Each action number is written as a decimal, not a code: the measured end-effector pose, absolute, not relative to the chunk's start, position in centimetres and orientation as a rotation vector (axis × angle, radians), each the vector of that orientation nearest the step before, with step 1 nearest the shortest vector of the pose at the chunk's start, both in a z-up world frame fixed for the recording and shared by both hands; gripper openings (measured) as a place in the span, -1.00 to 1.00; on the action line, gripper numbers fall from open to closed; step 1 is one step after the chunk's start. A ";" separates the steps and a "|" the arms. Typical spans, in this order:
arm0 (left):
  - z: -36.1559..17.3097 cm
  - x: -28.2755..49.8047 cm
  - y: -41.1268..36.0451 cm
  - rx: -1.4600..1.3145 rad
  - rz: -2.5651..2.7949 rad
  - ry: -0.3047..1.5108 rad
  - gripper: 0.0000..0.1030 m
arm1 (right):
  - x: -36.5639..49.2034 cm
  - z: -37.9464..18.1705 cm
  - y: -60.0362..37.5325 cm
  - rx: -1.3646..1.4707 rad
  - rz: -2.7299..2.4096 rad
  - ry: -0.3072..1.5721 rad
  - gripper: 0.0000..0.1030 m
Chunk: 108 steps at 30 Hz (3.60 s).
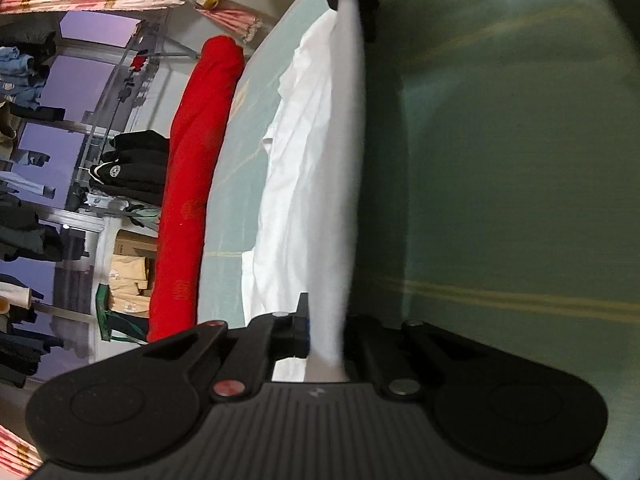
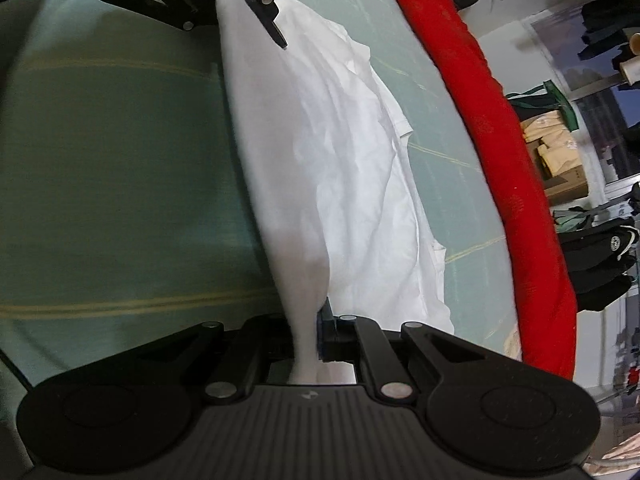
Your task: Fold clothes
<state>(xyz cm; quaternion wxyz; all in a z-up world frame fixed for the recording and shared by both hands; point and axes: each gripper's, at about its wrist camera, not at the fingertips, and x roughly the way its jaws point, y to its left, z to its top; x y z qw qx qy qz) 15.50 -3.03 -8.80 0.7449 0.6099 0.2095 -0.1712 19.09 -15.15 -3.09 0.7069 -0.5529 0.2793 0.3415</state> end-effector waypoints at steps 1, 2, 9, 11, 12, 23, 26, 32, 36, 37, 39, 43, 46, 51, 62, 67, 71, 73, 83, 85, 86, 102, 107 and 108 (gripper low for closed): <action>-8.5 14.6 -3.0 1.332 -0.384 0.462 -1.00 | 18.2 -2.8 -15.2 -1.229 0.765 0.624 -0.85; -8.3 13.9 -3.0 1.334 -0.388 0.464 -1.00 | 17.3 -2.5 -15.3 -1.230 0.771 0.627 -0.85; -8.8 9.8 -3.1 1.331 -0.426 0.498 -0.99 | 12.9 -2.6 -15.6 -1.197 0.816 0.686 -0.84; -9.4 9.3 -3.2 1.323 -0.432 0.516 -0.88 | 12.3 -3.0 -15.7 -1.183 0.825 0.710 -0.72; -9.7 9.0 -3.2 1.319 -0.435 0.526 -0.83 | 12.0 -3.3 -15.7 -1.176 0.830 0.722 -0.63; -3.1 8.9 1.8 0.890 -0.482 0.706 -0.77 | 12.2 -3.2 -18.9 -0.838 0.822 0.813 0.17; -1.8 11.2 3.6 0.704 -0.410 0.689 -0.76 | 12.8 -3.0 -20.0 -0.706 0.805 0.823 0.40; -5.1 13.7 5.9 0.446 -0.345 0.792 -0.71 | 13.9 -2.5 -22.2 -0.443 0.764 0.835 0.44; -7.2 11.1 7.0 0.450 -0.318 0.803 -0.71 | 13.3 -3.8 -23.3 -0.358 0.722 0.833 0.46; -6.7 11.0 7.2 0.439 -0.312 0.811 -0.70 | 13.0 -4.4 -23.5 -0.351 0.709 0.832 0.49; -5.4 11.0 7.4 0.409 -0.299 0.803 -0.59 | 12.3 -5.3 -23.9 -0.335 0.686 0.828 0.59; -3.7 11.6 6.0 0.343 -0.336 0.729 -0.29 | 12.5 -3.8 -23.9 -0.266 0.655 0.764 0.61; -4.5 12.5 3.9 0.311 -0.406 0.729 -0.24 | 13.3 -3.5 -23.4 -0.184 0.634 0.733 0.63; -7.0 12.6 3.7 0.270 -0.418 0.798 -0.21 | 13.5 -5.7 -23.5 -0.128 0.578 0.776 0.65; -3.4 19.7 6.7 0.073 -0.350 0.681 -0.10 | 18.2 -2.1 -24.3 0.033 0.592 0.607 0.72; -6.3 22.8 7.7 -0.025 -0.326 0.741 -0.09 | 22.4 -4.5 -22.8 0.092 0.633 0.672 0.72; -7.0 24.2 10.0 -0.063 -0.264 0.753 -0.24 | 24.9 -6.4 -23.3 0.053 0.512 0.667 0.66; -6.3 24.8 10.9 -0.131 -0.261 0.762 -0.23 | 25.8 -6.2 -24.0 0.088 0.474 0.669 0.58; -6.2 29.2 6.1 -0.281 -0.570 0.798 -0.03 | 27.4 -4.7 -19.8 0.039 0.688 0.672 0.68; -7.5 31.0 5.3 -0.243 -0.526 0.827 -0.07 | 28.8 -5.9 -19.8 0.023 0.626 0.698 0.68; -7.5 31.4 5.3 -0.246 -0.509 0.821 -0.07 | 29.3 -6.2 -20.2 0.023 0.595 0.687 0.68; -7.4 32.2 0.9 -0.208 -0.607 0.848 0.00 | 26.7 -5.5 -25.4 0.074 0.518 0.685 0.75; -5.3 32.3 0.9 -0.204 -0.550 0.824 0.03 | 25.7 -5.5 -26.4 0.068 0.487 0.680 0.75; -4.8 31.7 0.9 -0.174 -0.548 0.816 0.07 | 25.3 -5.3 -26.6 0.079 0.499 0.674 0.75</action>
